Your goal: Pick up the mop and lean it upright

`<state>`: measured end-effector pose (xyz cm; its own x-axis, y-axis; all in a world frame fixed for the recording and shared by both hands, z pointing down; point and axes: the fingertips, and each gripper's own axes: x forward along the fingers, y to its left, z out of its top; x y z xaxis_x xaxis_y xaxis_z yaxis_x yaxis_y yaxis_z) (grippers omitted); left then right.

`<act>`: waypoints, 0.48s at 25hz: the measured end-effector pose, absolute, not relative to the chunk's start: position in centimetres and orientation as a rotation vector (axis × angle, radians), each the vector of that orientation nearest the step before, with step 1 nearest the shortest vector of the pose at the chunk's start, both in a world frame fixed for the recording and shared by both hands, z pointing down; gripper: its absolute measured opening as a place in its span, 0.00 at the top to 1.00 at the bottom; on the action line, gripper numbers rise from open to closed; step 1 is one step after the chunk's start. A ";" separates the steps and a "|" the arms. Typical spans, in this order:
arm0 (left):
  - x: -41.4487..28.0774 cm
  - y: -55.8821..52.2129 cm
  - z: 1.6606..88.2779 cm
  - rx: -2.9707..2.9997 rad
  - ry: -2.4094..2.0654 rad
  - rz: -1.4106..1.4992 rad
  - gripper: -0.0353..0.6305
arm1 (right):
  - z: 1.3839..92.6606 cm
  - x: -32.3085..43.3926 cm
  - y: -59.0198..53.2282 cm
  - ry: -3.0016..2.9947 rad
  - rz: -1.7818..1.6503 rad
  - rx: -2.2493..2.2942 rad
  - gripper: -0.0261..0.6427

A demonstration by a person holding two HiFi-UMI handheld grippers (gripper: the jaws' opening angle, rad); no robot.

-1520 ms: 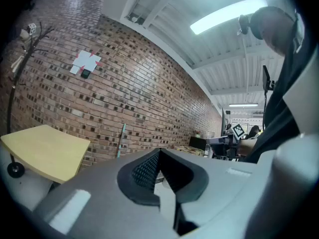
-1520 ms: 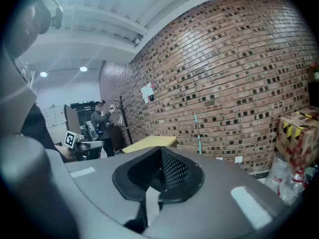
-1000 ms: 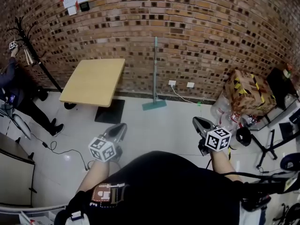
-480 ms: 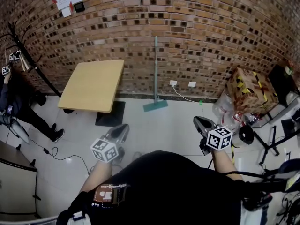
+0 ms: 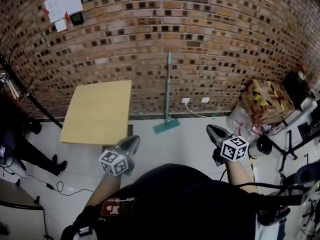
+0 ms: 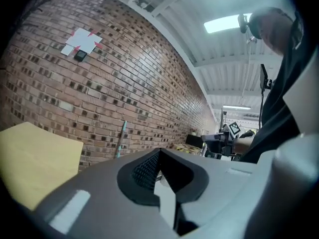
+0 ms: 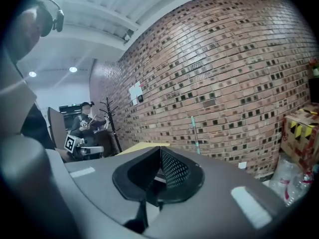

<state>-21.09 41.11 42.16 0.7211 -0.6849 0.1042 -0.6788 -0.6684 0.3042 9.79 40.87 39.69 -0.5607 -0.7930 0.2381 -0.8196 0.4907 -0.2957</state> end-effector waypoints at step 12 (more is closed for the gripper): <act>-22.8 33.0 45.2 2.562 -0.952 -0.015 0.94 | 41.6 6.4 33.9 -2.572 0.648 1.444 0.94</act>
